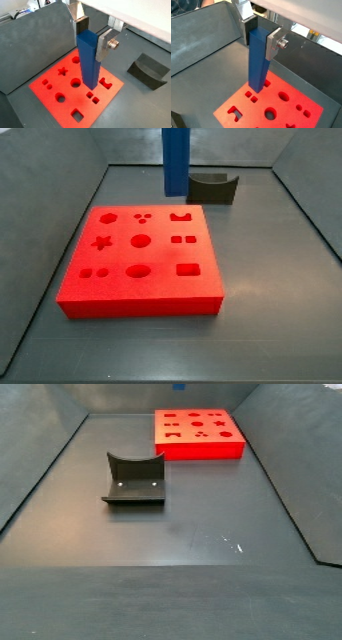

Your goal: Insert the rectangle object.

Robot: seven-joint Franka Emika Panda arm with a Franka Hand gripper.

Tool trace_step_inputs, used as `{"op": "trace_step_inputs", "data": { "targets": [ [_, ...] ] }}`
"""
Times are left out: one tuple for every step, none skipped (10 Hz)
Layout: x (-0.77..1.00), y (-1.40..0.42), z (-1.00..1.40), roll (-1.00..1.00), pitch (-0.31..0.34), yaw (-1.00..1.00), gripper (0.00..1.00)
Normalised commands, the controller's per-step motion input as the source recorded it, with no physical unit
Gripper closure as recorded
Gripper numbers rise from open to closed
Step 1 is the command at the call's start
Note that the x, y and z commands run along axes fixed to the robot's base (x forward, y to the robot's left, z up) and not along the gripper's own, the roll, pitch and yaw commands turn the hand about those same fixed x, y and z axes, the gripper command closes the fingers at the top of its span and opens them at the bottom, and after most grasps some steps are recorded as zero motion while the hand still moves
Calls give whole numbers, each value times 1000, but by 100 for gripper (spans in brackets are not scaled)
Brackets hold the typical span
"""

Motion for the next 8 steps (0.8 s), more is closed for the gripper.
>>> {"op": "trace_step_inputs", "data": {
  "targets": [
    [-6,0,0,0,0,11,100],
    [0,0,0,0,0,6,100],
    [0,0,0,-6,0,0,100],
    [0,-134,-100,-11,-10,17,100],
    [0,-520,-151,0,-17,57,100],
    [131,-951,-160,17,-29,46,100],
    [231,-1000,-140,0,-14,0,100],
    [317,-1000,-126,11,-3,0,100]
  ]
}}
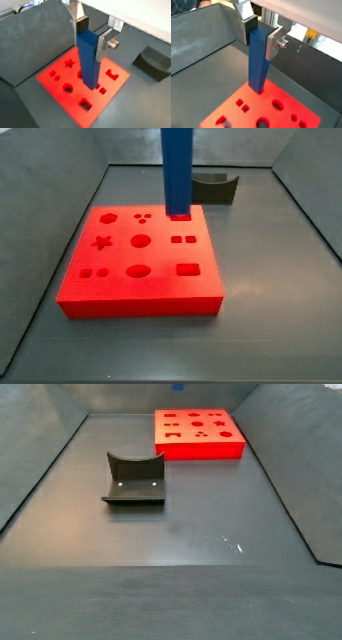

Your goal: Insert the rectangle object.

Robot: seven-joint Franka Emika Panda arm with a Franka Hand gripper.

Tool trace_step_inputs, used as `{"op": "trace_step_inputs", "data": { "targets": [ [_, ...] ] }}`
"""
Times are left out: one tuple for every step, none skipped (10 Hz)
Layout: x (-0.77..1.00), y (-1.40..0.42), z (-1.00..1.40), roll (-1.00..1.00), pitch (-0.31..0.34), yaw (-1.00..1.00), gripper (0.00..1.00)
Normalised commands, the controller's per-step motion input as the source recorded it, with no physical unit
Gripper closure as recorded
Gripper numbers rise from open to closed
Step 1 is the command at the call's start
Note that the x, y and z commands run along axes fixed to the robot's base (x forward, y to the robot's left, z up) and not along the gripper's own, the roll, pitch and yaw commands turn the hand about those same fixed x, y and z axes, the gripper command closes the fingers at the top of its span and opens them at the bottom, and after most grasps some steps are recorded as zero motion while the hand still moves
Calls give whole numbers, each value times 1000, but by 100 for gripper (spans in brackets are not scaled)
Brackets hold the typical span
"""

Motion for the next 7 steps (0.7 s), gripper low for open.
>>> {"op": "trace_step_inputs", "data": {
  "targets": [
    [426,-1000,-114,40,-10,0,100],
    [803,-674,-286,204,-11,0,100],
    [894,-334,-349,381,0,0,100],
    [900,-300,-311,404,0,0,100],
    [654,-269,-363,433,3,163,100],
    [214,0,-449,333,0,397,100],
    [89,0,-20,0,0,203,100]
  ]
}}
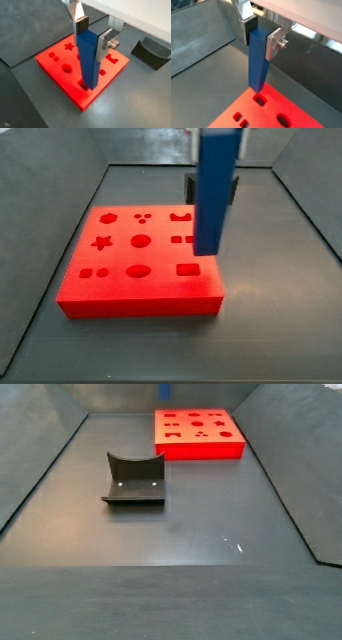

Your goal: Insert the rectangle object.

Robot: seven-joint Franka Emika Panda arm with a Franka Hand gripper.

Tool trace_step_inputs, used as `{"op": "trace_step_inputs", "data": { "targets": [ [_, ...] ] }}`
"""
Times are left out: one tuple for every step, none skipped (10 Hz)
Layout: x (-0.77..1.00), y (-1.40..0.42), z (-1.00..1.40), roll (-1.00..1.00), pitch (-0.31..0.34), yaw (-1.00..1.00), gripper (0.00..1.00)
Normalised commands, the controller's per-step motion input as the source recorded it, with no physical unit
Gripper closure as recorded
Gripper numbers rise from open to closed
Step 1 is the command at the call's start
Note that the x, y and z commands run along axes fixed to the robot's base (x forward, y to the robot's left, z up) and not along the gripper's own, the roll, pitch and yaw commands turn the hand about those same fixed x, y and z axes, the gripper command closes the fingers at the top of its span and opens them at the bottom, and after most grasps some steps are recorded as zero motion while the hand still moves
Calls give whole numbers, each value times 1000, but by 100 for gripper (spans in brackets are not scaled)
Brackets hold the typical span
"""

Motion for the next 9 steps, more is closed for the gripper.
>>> {"op": "trace_step_inputs", "data": {
  "targets": [
    [0,0,-71,0,0,0,100],
    [-9,-23,-309,0,0,26,100],
    [-9,0,-63,10,0,0,100],
    [-54,-37,-329,83,-11,0,100],
    [-14,-20,-383,64,-7,-26,100],
    [0,-29,-263,13,0,-11,100],
    [0,0,-171,0,0,0,100],
    [0,0,-103,0,0,0,100],
    [0,0,-143,0,0,0,100]
  ]
}}
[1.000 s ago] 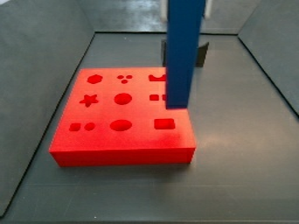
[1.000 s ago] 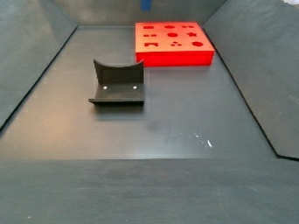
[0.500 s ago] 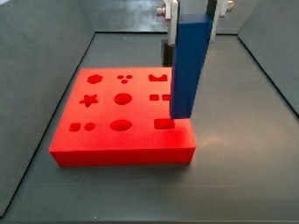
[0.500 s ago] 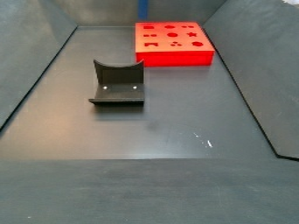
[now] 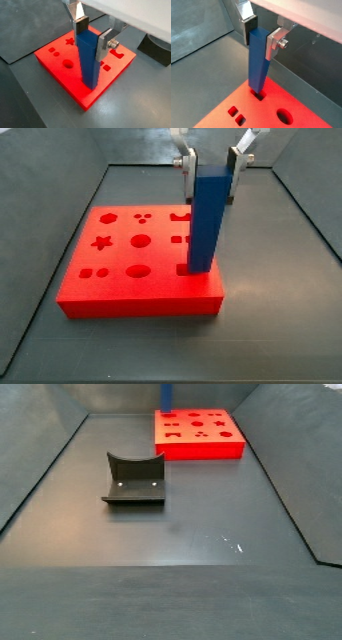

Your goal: Insert the rectangle object.

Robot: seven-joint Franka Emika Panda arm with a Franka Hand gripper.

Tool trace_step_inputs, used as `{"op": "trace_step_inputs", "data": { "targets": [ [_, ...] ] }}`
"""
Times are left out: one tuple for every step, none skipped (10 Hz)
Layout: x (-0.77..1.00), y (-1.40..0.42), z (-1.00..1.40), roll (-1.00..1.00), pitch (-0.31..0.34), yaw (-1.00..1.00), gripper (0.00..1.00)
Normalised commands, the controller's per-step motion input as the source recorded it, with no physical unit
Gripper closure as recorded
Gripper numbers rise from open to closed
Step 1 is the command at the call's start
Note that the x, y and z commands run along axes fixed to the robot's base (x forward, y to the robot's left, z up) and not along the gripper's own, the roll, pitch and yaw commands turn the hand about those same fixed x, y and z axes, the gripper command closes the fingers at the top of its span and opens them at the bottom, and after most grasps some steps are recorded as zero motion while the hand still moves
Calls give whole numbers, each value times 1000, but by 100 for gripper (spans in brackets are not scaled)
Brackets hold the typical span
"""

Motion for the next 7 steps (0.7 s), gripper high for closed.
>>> {"op": "trace_step_inputs", "data": {
  "targets": [
    [0,0,-251,0,-9,0,100],
    [0,0,-269,0,-10,0,100],
    [0,0,-237,0,-13,0,100],
    [0,0,-180,0,-20,0,100],
    [0,0,-180,0,-19,0,100],
    [0,123,-220,0,0,37,100],
    [-66,149,-186,0,0,0,100]
  ]
}}
